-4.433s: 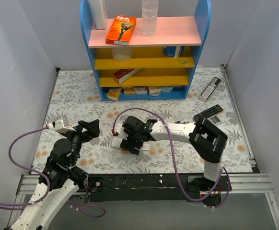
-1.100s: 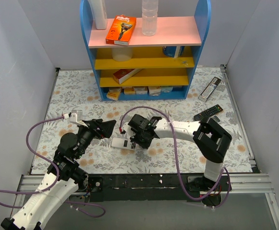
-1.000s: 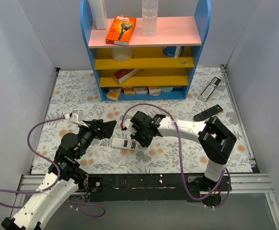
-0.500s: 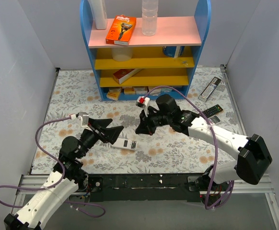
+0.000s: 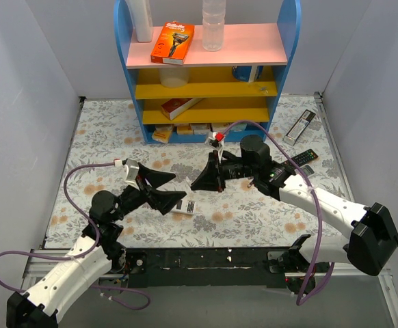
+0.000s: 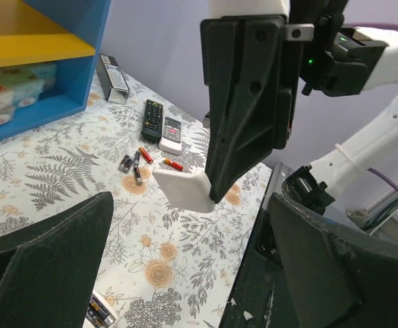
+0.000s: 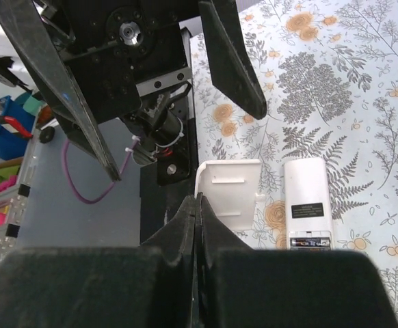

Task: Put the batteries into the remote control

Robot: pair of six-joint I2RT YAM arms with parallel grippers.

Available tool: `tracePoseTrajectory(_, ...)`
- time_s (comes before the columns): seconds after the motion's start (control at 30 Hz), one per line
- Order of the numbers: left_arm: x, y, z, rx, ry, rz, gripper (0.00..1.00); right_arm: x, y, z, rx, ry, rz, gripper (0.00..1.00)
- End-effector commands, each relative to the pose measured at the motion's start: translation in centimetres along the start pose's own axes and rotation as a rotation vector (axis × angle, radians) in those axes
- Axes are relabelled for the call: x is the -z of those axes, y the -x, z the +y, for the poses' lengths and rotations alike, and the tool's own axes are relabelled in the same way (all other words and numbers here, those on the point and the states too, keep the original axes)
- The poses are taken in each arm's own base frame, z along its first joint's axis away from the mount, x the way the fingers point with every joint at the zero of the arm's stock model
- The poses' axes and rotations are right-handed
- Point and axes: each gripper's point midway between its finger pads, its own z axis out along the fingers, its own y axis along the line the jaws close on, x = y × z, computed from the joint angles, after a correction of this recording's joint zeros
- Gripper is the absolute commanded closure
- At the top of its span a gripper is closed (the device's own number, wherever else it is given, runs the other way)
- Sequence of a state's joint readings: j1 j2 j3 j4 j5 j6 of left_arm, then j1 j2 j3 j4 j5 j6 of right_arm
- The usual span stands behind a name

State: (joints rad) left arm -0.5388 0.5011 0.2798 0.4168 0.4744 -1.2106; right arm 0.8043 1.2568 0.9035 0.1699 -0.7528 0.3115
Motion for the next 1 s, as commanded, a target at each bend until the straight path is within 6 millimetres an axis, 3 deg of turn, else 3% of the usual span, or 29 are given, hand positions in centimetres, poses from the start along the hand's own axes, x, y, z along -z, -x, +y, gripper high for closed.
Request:
tracePoseTrajectory(0.0, 0.3, 0.1, -1.7, -0.146, -0.094, 0.047, 0.02, 0.8, 2.4, 2.3, 0.034, 0.086, -0.075, 0.99)
tracePoseTrajectory(0.2, 0.3, -0.8, -1.0, -0.367, -0.120, 0.171, 0.02, 1.3, 3.0, 3.4, 0.018, 0.134, -0.078, 0.99)
tracePoseTrajectory(0.37, -0.4, 0.2, -0.3, -0.514, -0.119, 0.166, 0.02, 1.3, 3.4, 4.3, -0.012, 0.173, -0.075, 0.99)
tracePoseTrajectory(0.77, -1.2, 2.4, -1.4, -0.587, -0.153, 0.081, 0.02, 1.4, 4.6, 5.4, -0.081, 0.231, -0.122, 0.99)
tracePoseTrajectory(0.97, -1.3, 2.2, -1.5, -0.599, -0.160, 0.079, 0.02, 1.0, 5.2, 5.5, -0.139, 0.249, -0.134, 0.99)
